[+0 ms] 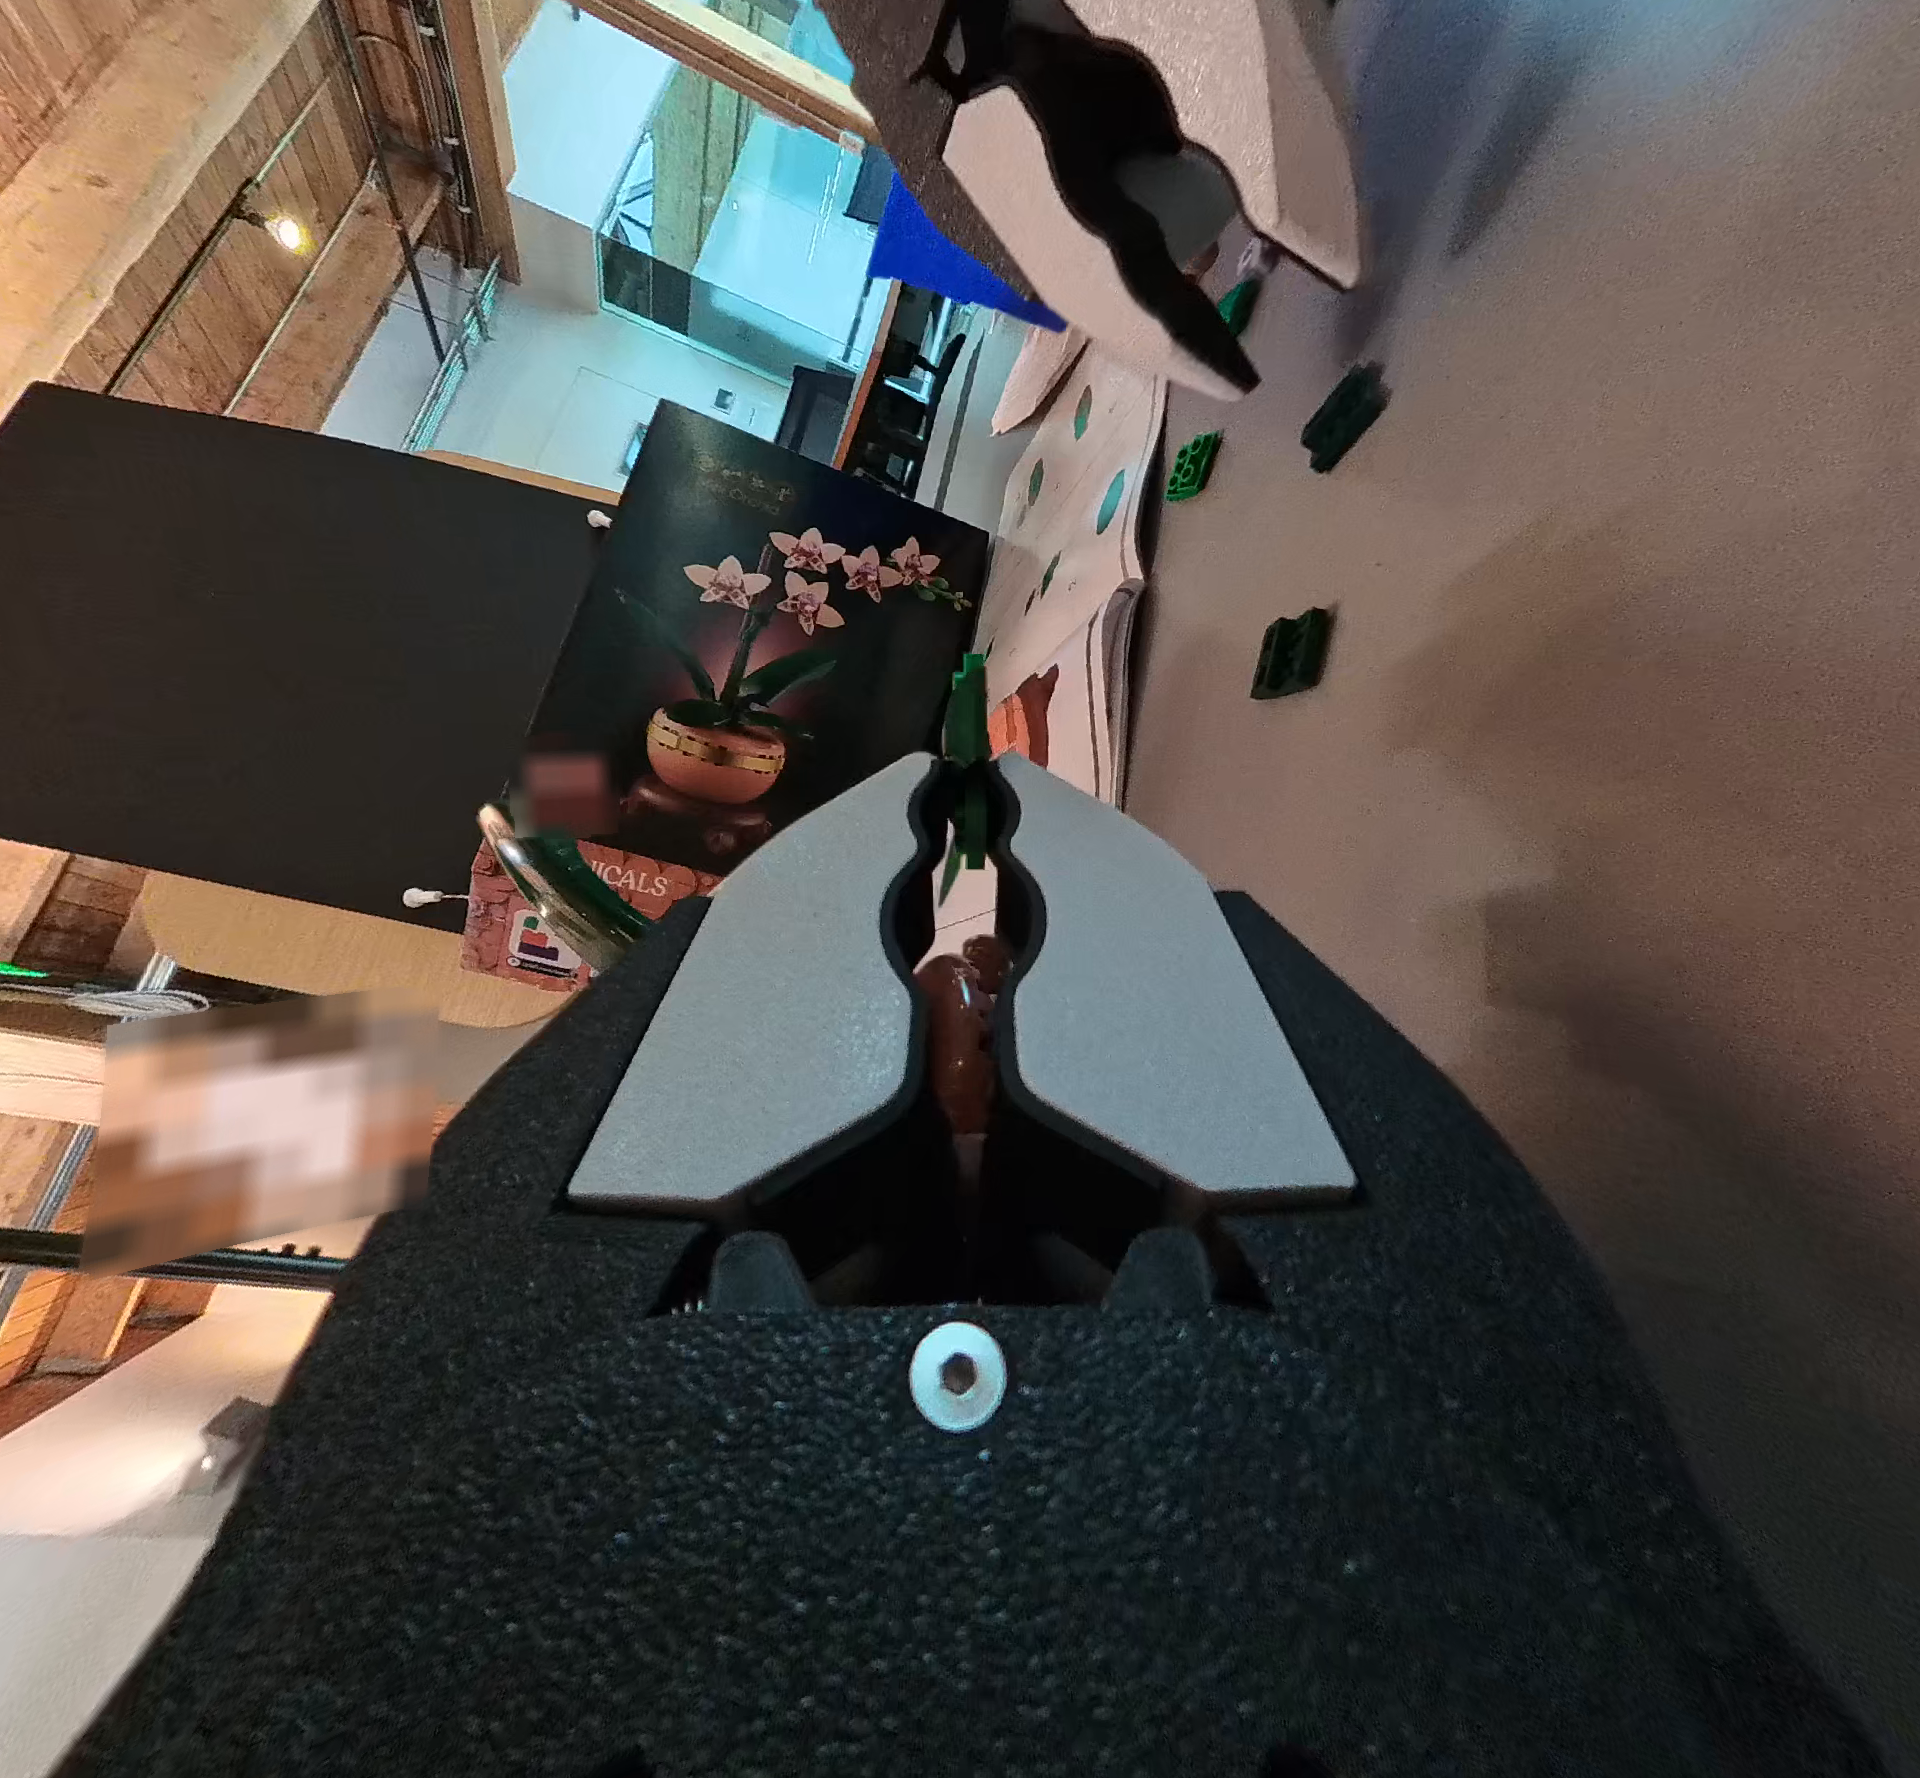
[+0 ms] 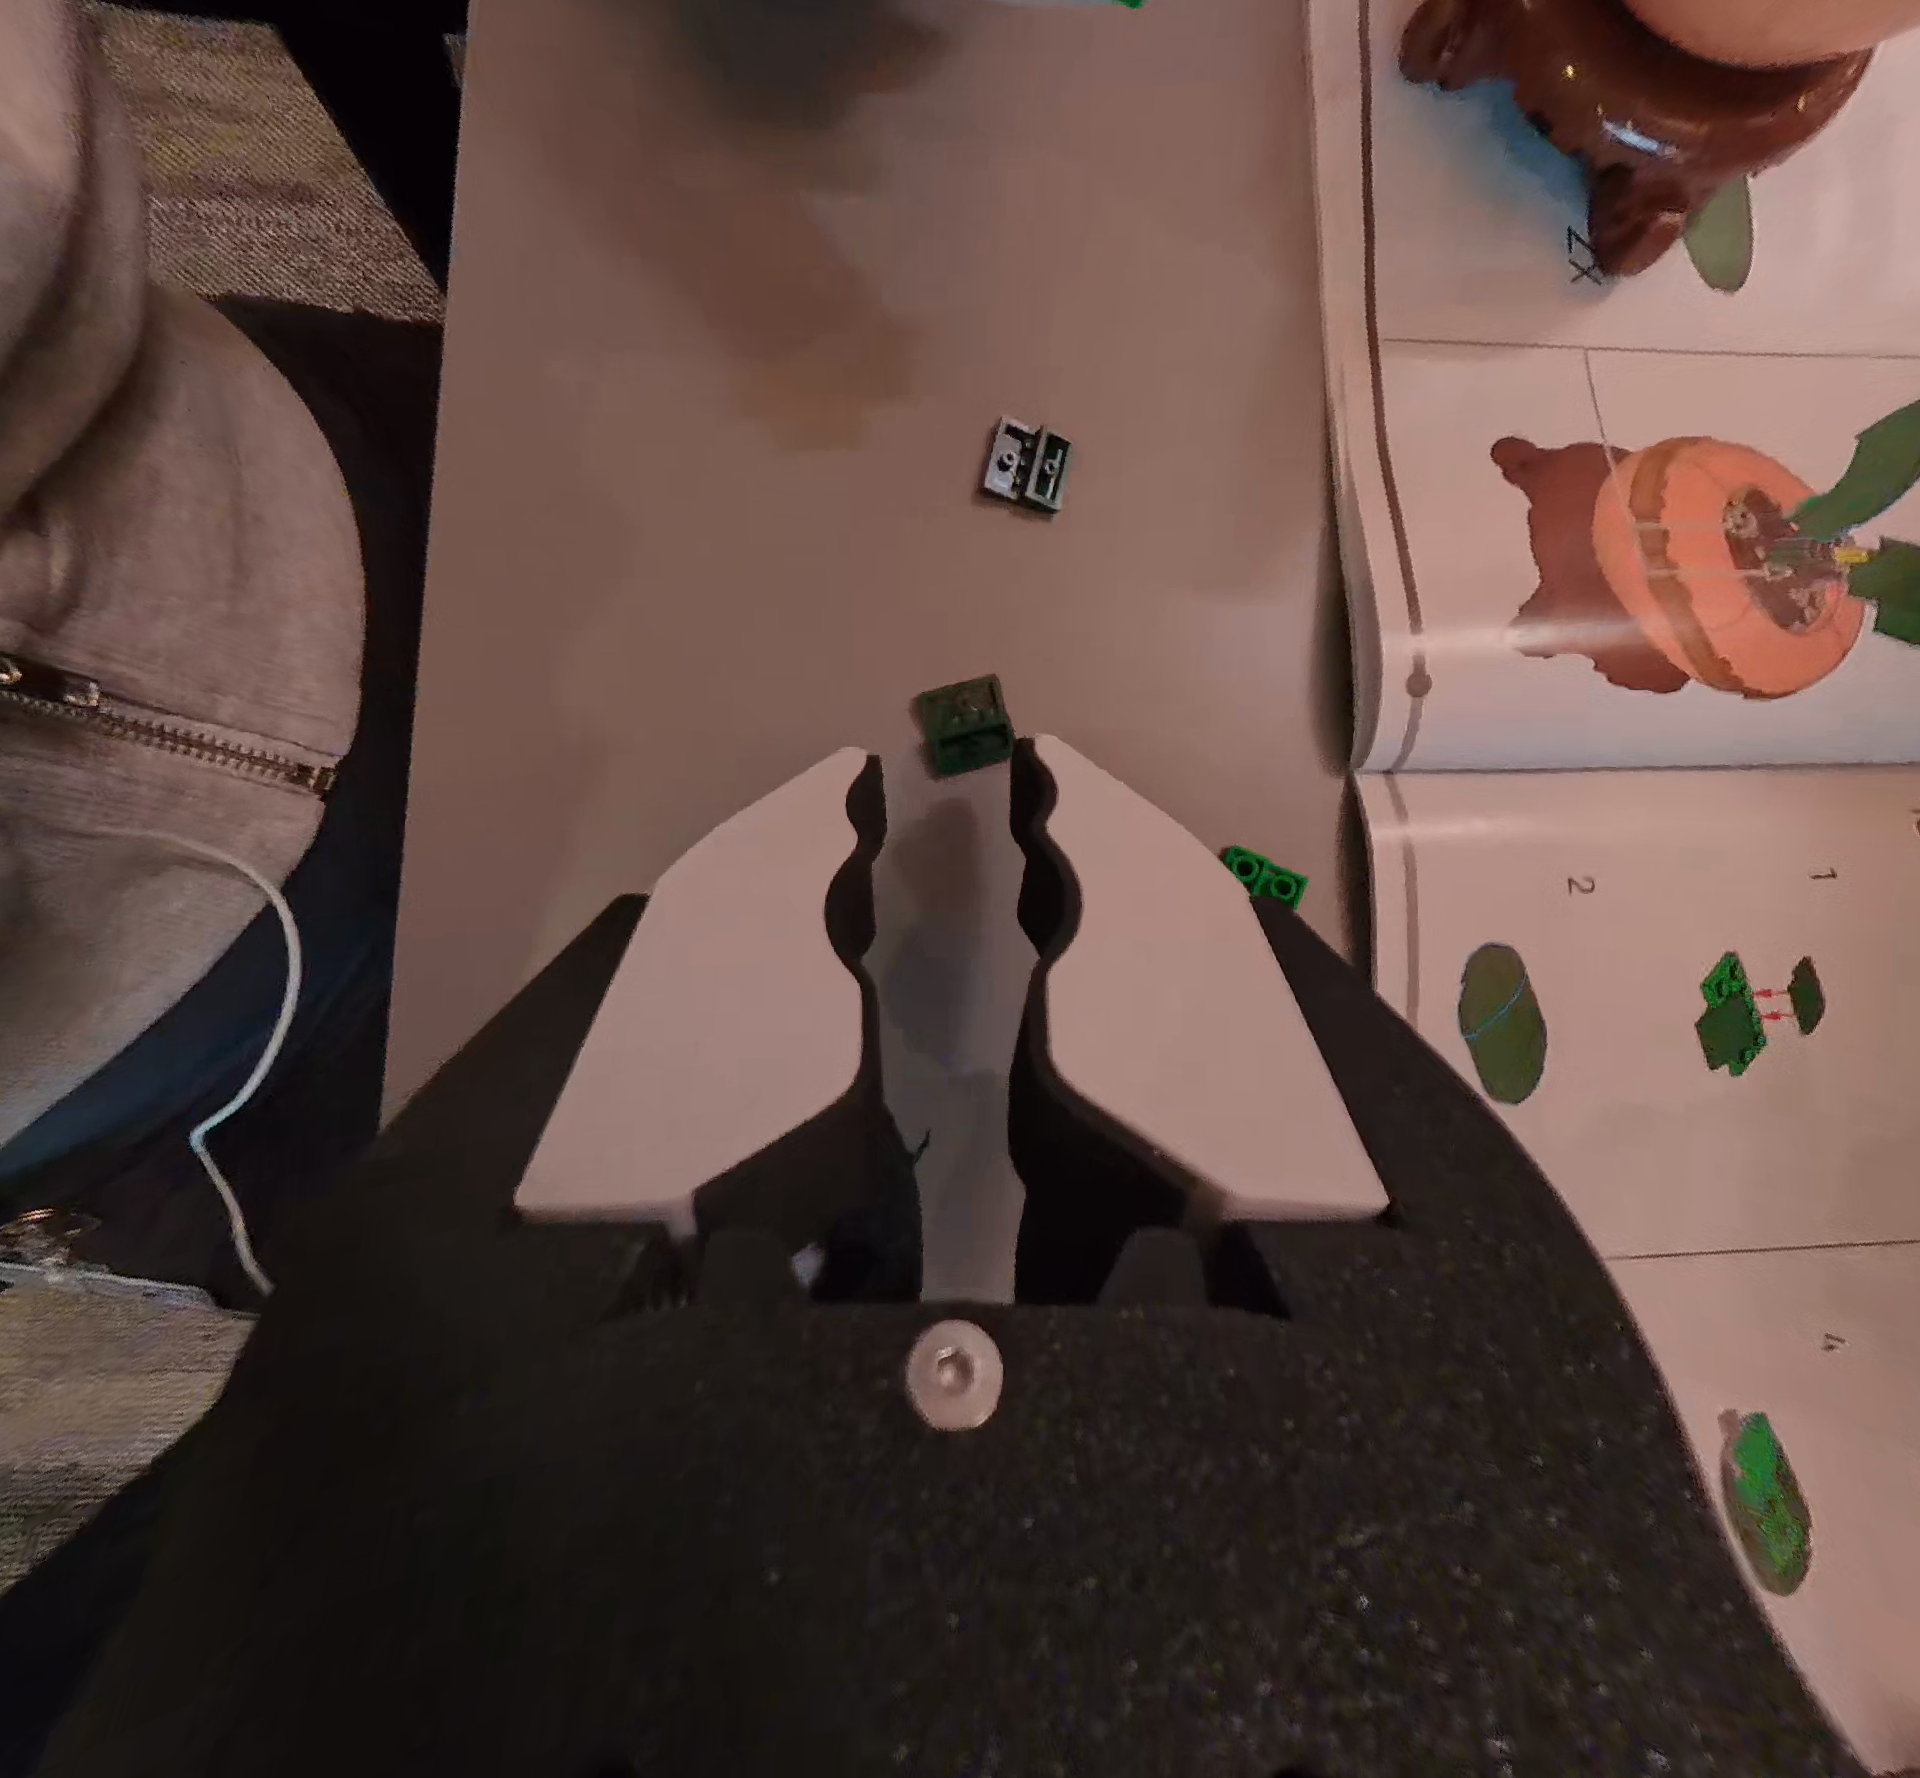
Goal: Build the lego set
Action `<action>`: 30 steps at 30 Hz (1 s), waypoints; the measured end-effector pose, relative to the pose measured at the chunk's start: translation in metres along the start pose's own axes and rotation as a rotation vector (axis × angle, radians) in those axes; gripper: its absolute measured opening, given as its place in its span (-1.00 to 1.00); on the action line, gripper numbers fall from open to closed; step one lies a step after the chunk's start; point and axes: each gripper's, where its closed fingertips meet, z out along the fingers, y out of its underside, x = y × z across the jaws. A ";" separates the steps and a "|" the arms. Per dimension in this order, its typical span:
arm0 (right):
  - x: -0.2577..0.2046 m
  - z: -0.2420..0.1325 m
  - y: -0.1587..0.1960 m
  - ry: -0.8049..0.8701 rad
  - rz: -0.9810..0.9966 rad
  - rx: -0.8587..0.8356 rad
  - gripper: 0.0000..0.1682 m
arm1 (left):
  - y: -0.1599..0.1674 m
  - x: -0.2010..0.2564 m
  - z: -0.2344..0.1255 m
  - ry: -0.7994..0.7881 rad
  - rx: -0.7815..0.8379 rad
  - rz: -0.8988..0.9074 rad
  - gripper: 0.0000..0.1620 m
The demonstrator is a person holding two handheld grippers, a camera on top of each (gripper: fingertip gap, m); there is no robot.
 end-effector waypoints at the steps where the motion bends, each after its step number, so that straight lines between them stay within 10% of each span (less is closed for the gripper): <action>1: -0.001 0.001 -0.002 0.008 -0.028 0.000 -0.73 | 0.000 0.000 0.000 0.001 0.000 0.004 -0.93; 11: -0.001 0.016 -0.001 -0.076 -0.073 -0.041 -0.90 | -0.003 0.001 -0.001 0.001 0.008 0.006 -0.94; 16: -0.023 0.000 -0.026 -0.346 0.244 0.118 -0.99 | -0.003 -0.001 -0.002 -0.001 0.018 -0.008 -0.94; 30: 0.008 -0.017 0.013 0.058 0.041 -0.022 -0.66 | 0.000 0.005 0.000 0.016 -0.004 0.019 -0.93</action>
